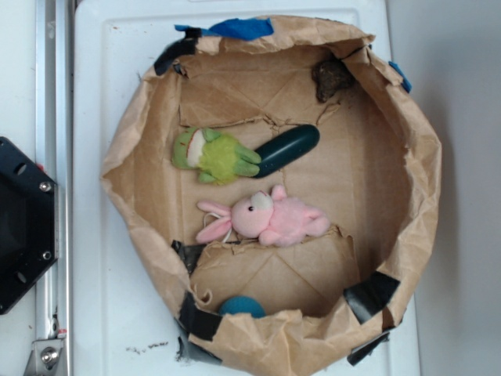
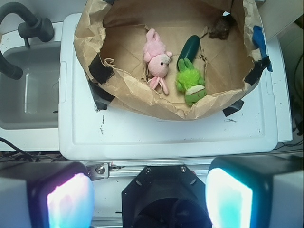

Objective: Grab the blue ball.

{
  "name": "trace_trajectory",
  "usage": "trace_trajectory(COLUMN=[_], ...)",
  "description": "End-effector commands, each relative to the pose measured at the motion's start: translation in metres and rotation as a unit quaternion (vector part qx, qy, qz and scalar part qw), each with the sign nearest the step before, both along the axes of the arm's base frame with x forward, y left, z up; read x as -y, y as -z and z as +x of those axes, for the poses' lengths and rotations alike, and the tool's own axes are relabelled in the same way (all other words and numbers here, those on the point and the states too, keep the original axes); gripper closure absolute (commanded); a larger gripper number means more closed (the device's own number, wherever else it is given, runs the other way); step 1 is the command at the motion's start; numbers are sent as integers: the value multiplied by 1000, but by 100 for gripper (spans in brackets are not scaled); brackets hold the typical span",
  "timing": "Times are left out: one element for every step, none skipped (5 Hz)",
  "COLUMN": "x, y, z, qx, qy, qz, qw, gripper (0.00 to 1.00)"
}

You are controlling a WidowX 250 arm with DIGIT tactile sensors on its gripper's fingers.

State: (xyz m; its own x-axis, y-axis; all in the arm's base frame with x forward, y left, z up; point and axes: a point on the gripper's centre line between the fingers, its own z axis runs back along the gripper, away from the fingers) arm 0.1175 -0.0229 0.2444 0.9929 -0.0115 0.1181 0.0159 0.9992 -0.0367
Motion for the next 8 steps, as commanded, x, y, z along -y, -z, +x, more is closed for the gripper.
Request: trace_trajectory(x=[0,-1,-1,-6,0,-3,-11,-23], y=[0,2,6,12,13,11,15,24], z=[0,16,36,53,61,76,86,101], qx=[0,-9,-15,-25,-24,-13,-12,1], qy=[0,-28,-60,-113,-132,-179,-217,-276], qz=[0,-11,-9,-16,-24,-36,-54,-79], qw=[1000,999,998,993,991,983,975,958], gripper=[0,0,0,0,0,0,0,0])
